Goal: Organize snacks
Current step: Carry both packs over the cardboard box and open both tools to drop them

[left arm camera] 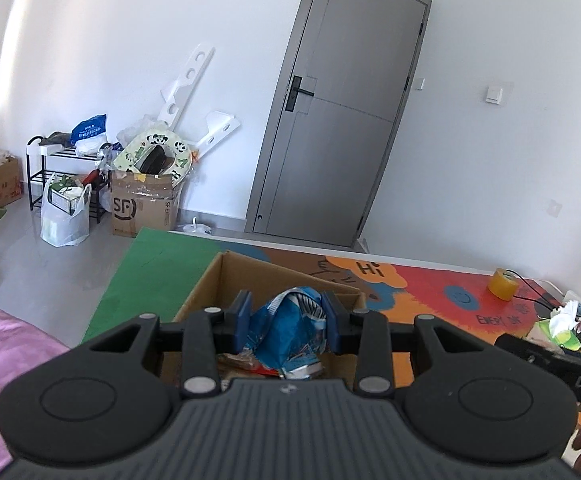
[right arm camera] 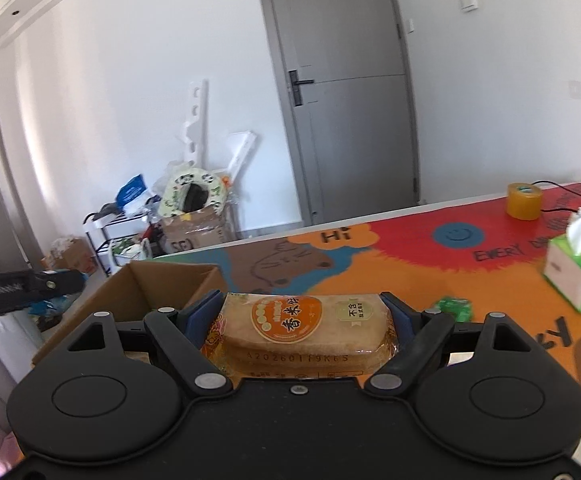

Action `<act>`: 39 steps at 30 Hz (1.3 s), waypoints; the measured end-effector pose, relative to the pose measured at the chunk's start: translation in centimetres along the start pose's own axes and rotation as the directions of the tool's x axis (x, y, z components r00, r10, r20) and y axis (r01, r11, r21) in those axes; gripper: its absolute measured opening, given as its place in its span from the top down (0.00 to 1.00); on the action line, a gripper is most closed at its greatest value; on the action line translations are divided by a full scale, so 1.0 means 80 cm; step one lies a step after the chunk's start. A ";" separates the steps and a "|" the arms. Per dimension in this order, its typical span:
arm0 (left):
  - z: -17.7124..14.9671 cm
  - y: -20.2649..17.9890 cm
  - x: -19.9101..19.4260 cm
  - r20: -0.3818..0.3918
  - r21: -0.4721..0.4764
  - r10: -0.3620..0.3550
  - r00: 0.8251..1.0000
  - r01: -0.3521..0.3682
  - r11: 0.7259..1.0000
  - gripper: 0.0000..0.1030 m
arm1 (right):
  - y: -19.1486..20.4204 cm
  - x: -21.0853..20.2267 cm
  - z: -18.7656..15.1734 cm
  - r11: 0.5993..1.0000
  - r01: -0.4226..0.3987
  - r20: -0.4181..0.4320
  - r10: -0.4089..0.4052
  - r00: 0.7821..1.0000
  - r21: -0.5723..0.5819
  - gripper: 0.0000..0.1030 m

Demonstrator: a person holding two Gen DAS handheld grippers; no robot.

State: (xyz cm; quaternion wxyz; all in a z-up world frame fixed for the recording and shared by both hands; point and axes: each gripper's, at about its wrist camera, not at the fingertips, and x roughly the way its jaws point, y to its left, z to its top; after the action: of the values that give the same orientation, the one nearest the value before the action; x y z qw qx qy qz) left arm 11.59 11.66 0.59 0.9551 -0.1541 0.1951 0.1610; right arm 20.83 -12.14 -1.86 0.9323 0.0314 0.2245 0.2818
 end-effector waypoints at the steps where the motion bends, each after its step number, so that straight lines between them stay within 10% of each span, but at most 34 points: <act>1: 0.001 0.003 0.002 -0.002 -0.004 0.001 1.000 -0.001 1.000 0.65 | 0.004 0.002 0.003 1.000 -0.012 -0.001 0.012 1.000 -0.004 0.20; 27: 0.003 0.070 0.015 -0.054 -0.077 0.009 0.999 -0.013 0.997 0.53 | 0.114 0.076 0.024 0.977 -0.205 -0.029 0.204 0.979 -0.053 0.20; 39: 0.003 0.057 0.008 -0.048 -0.085 0.034 0.998 -0.038 0.996 0.35 | 0.073 0.053 0.027 0.975 -0.220 0.008 0.220 0.976 0.037 0.09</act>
State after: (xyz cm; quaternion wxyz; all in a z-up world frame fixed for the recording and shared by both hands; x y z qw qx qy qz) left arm 10.57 16.01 -0.50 0.9397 -0.1953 0.2129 0.1828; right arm 21.94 -4.78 -0.51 0.8951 0.0743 0.2231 0.3788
